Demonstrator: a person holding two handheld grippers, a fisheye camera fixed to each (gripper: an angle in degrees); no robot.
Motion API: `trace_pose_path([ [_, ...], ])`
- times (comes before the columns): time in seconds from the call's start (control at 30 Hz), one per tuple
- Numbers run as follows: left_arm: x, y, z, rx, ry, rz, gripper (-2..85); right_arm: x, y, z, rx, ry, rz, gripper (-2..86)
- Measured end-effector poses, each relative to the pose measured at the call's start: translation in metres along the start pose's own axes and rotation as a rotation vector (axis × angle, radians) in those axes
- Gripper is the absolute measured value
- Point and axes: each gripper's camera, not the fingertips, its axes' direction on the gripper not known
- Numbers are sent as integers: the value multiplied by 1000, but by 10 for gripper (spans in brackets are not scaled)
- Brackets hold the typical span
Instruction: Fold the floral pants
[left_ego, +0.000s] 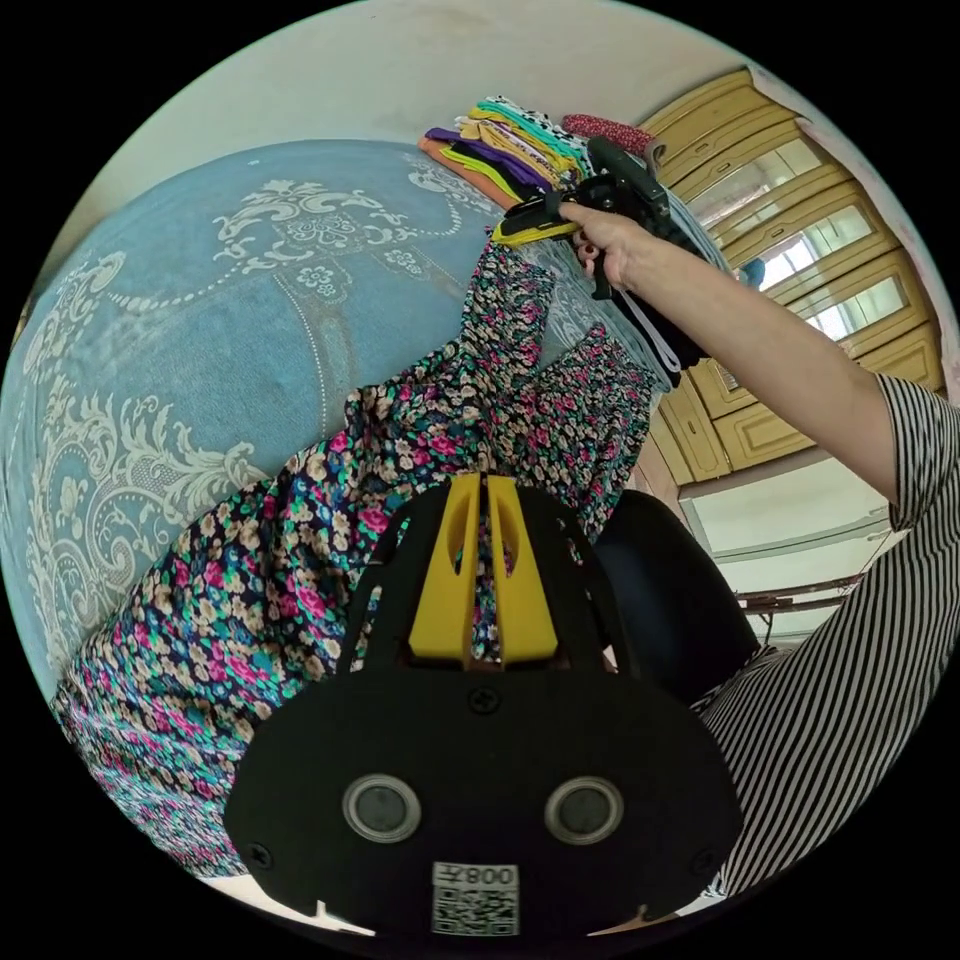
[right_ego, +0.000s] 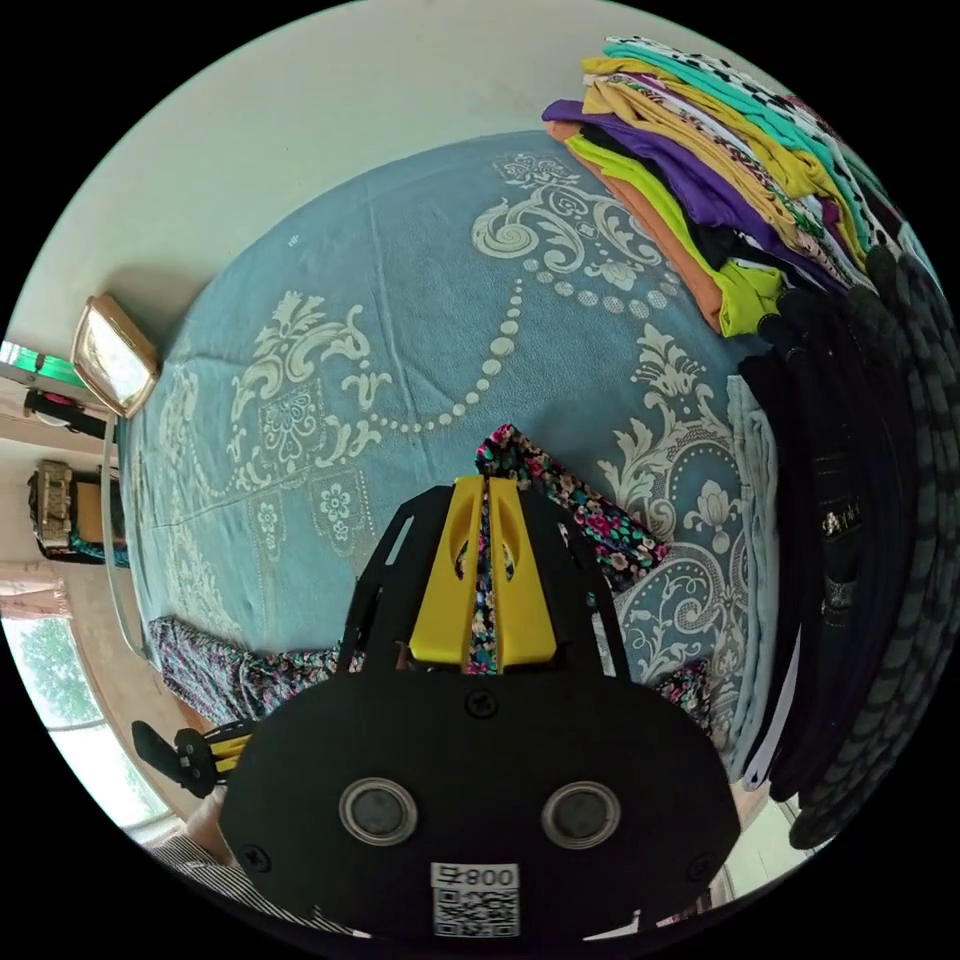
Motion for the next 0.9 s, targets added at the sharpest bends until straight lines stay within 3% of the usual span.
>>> trace_pose_path([
  [0.2, 29, -8, 12, 55, -3, 119, 11, 83, 54, -64, 182, -265, 3, 5],
  [0.37, 58, -11, 54, -43, -30, 246, 11, 164, 132, -104, 311, -390, 31, 3],
  [0.63, 68, -21, 145, -222, -86, 253, 14, 285, 245, -56, 263, -412, 228, 3],
  [0.9, 69, -16, 169, -182, -142, 163, 34, 362, 292, -23, 257, -476, 310, 4],
])
